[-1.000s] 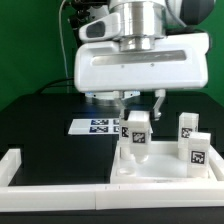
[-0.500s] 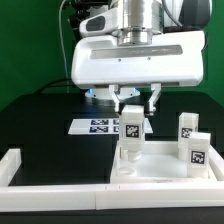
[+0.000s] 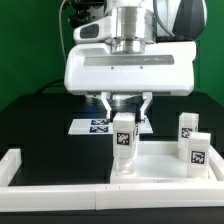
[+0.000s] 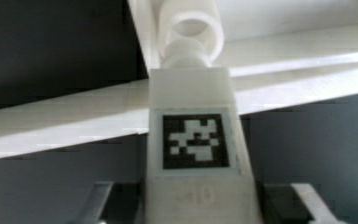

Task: Assemble square table

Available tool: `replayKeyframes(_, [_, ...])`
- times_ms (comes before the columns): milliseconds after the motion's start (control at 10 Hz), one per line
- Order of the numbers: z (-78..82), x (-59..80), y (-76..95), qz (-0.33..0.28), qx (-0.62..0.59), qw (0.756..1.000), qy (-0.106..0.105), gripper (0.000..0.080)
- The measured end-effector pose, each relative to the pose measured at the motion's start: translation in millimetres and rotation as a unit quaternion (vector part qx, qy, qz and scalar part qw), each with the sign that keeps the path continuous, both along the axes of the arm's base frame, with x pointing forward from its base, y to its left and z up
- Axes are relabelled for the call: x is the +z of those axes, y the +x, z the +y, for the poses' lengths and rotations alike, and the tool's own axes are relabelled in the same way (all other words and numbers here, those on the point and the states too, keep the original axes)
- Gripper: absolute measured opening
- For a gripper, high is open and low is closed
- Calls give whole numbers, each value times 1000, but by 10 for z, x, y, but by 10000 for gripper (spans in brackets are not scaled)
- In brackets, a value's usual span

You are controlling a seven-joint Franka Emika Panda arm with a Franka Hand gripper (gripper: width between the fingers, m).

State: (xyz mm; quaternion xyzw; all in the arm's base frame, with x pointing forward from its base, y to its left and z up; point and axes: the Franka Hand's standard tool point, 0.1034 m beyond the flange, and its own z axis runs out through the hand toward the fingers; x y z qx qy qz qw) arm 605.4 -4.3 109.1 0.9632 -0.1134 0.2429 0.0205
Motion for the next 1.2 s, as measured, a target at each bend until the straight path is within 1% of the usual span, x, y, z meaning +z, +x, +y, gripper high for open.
replayKeyframes(700, [100, -213, -57, 7, 10, 1000, -7, 291])
replayKeyframes(1000, [109, -215, -48, 0, 12, 1000, -9, 314])
replayKeyframes(1100, [109, -215, -48, 0, 12, 1000, -9, 535])
replayKeyframes(1200, [110, -215, -48, 0, 12, 1000, -9, 535])
